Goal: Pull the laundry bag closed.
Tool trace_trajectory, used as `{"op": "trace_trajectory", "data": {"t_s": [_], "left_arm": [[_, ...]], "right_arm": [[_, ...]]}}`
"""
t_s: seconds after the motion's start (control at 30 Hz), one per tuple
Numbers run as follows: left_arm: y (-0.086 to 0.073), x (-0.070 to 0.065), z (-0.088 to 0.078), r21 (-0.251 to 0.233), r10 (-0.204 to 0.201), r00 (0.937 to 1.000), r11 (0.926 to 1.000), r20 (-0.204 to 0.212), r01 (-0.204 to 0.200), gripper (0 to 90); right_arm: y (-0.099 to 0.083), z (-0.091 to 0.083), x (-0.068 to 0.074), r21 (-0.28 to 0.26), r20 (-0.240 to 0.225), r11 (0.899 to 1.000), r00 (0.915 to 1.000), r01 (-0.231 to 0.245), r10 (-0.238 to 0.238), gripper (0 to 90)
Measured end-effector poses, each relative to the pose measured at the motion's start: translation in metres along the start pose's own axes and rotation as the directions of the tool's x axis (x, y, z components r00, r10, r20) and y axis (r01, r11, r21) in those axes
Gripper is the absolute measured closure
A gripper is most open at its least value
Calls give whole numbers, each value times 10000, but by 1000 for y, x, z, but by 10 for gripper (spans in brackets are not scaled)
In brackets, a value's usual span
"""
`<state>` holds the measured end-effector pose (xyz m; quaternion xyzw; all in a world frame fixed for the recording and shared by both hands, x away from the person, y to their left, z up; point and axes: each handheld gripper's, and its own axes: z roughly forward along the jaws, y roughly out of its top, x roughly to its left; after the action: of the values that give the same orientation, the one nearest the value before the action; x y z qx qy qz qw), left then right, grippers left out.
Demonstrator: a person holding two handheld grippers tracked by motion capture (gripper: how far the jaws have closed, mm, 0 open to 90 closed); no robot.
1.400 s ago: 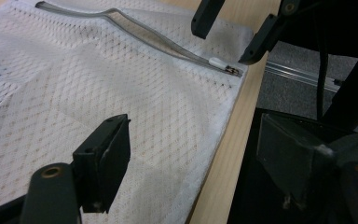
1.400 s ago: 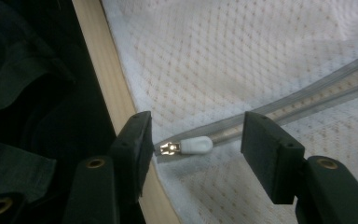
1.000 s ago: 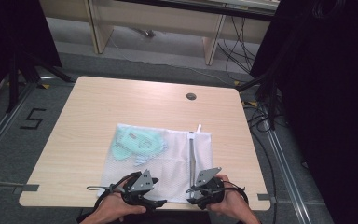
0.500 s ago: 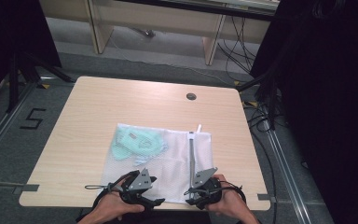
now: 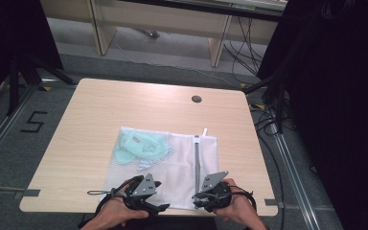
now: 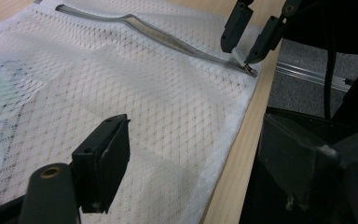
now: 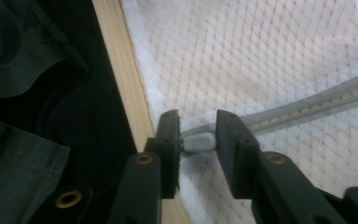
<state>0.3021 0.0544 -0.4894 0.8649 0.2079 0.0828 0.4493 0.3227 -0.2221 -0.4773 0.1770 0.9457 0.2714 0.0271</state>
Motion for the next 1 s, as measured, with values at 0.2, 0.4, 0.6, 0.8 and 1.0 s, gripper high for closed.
{"op": "trace_trajectory", "data": {"t_s": [0.2, 0.4, 0.6, 0.8, 1.0], "left_arm": [[0, 0, 0, -147, -104, 9999, 9998, 25, 105, 244], [1, 1, 0, -14, 210, 9998, 9998, -39, -210, 244], [0, -3, 2, 2, 131, 9998, 9999, 155, -131, 245], [0, -4, 3, 30, 140, 9998, 9999, 126, -141, 246], [0, -11, 8, 136, 341, 9984, 9993, 442, -347, 263]], "right_arm": [[1, -2, 2, 16, -240, 9998, 9995, 213, -212, 820], [-1, -1, 3, 261, -414, 9989, 9984, 385, -374, 854], [-2, 1, 4, 616, -575, 9968, 9973, 501, -466, 864], [-2, 1, 3, 611, -558, 9970, 9975, 466, -432, 865], [-1, -1, 4, 418, -477, 9986, 9984, 310, -290, 866]]}}
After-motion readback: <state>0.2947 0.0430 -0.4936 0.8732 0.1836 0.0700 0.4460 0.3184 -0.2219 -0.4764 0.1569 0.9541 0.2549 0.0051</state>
